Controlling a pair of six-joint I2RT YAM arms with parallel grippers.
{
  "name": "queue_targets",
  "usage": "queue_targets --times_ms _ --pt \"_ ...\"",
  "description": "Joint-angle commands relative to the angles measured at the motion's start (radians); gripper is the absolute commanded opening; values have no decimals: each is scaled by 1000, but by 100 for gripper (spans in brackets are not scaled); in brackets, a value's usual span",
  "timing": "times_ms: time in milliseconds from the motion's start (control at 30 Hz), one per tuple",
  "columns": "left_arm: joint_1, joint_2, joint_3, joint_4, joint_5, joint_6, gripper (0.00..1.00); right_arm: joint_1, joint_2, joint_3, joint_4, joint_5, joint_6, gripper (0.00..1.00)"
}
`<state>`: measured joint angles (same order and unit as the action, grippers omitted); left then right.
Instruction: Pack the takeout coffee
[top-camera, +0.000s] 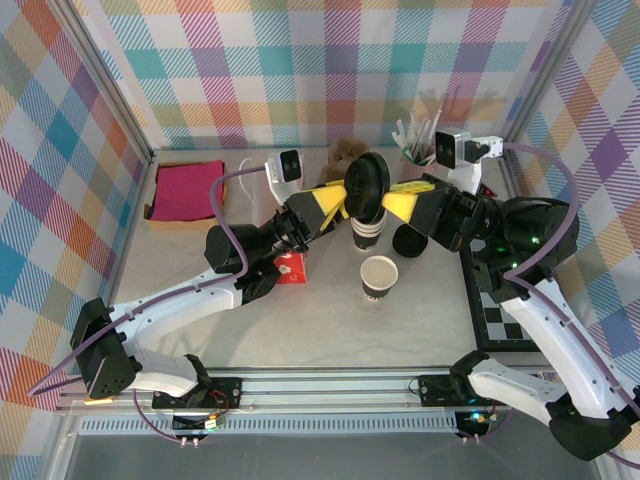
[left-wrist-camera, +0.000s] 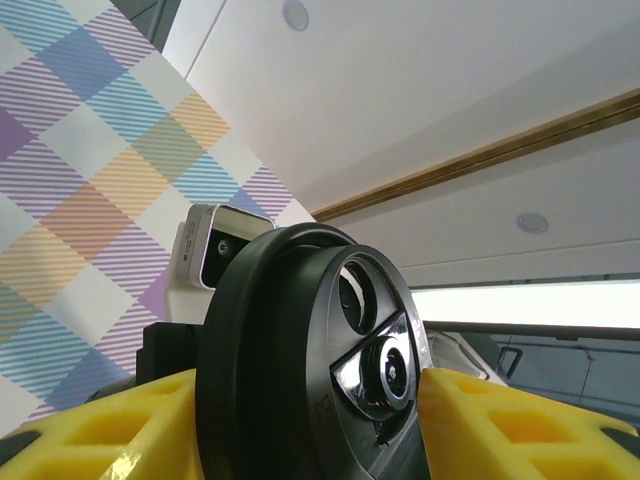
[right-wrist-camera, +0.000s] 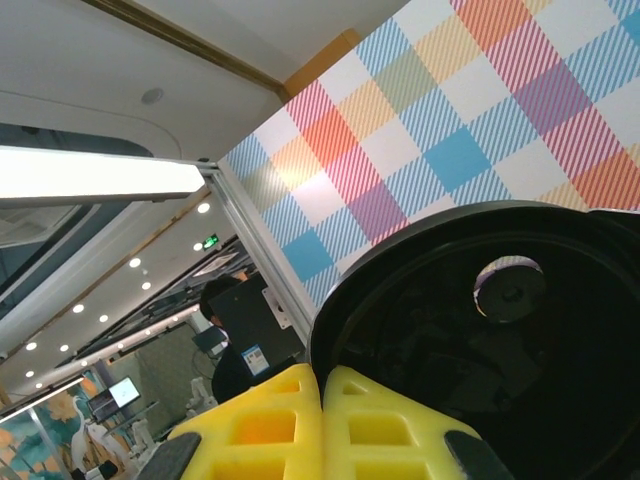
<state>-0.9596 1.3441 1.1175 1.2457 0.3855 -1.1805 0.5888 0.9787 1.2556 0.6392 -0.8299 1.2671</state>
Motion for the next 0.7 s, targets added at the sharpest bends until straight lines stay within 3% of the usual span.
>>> queue_targets --times_ms 0,367,667 --pt "2 1 22 83 -8 -4 52 4 -15 -12 -41 27 -50 3" --pt "4 2 15 81 -11 0 40 3 -41 -12 -181 63 -147 3" --pt "5 -2 10 80 -18 0 39 4 -87 -7 -351 140 -244 8"
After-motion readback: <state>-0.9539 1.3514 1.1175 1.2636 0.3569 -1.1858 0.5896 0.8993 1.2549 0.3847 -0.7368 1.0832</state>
